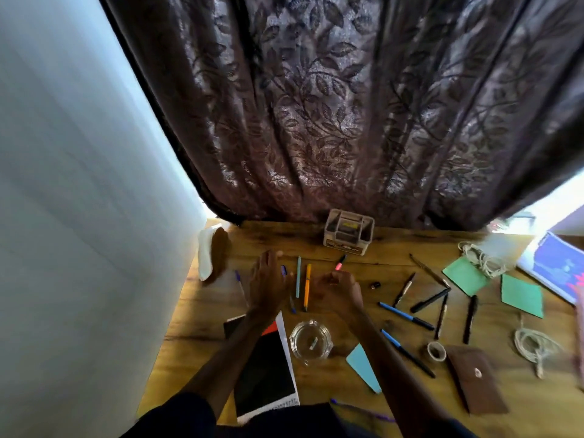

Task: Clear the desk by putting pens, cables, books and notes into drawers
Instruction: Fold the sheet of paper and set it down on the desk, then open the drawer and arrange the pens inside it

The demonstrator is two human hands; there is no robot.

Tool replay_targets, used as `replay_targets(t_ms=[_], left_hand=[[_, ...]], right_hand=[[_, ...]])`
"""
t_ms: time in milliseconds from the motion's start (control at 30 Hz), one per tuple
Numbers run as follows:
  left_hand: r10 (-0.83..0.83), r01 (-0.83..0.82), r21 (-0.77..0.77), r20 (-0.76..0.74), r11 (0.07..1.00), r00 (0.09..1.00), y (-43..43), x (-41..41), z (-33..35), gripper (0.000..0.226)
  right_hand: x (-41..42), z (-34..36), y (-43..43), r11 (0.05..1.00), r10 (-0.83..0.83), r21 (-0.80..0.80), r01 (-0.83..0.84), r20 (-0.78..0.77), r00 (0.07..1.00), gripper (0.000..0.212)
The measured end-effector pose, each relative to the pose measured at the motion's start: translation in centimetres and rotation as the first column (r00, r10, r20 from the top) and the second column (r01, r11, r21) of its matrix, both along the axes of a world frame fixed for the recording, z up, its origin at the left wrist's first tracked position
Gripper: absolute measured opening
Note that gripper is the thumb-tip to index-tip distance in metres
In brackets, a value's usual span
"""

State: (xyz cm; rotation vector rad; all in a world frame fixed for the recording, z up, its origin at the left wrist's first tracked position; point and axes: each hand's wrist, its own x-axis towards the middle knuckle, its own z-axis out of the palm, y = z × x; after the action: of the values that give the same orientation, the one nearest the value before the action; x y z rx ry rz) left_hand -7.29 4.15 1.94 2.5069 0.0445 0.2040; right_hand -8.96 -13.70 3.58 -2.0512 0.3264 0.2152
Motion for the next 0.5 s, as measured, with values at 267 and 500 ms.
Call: replay_targets(t_ms=[267,500], left_hand=[[-0.245,0.246,0.002,-0.013,0.969,0.969,-9.0,-3.5,-1.6,0.035],[-0.458,0.458,-0.004,-0.045,0.889,0.888,-19.0,-9.0,-1.5,0.029]], right_hand=[[-6.0,-1.9,-7.8,0.984,-0.153,-0.1,0.146,-0.069,0.986,0.02],[-12.5,-2.1,-17.1,0.942,-0.312,0.088,0.324,-0.121,0.942,0.012]])
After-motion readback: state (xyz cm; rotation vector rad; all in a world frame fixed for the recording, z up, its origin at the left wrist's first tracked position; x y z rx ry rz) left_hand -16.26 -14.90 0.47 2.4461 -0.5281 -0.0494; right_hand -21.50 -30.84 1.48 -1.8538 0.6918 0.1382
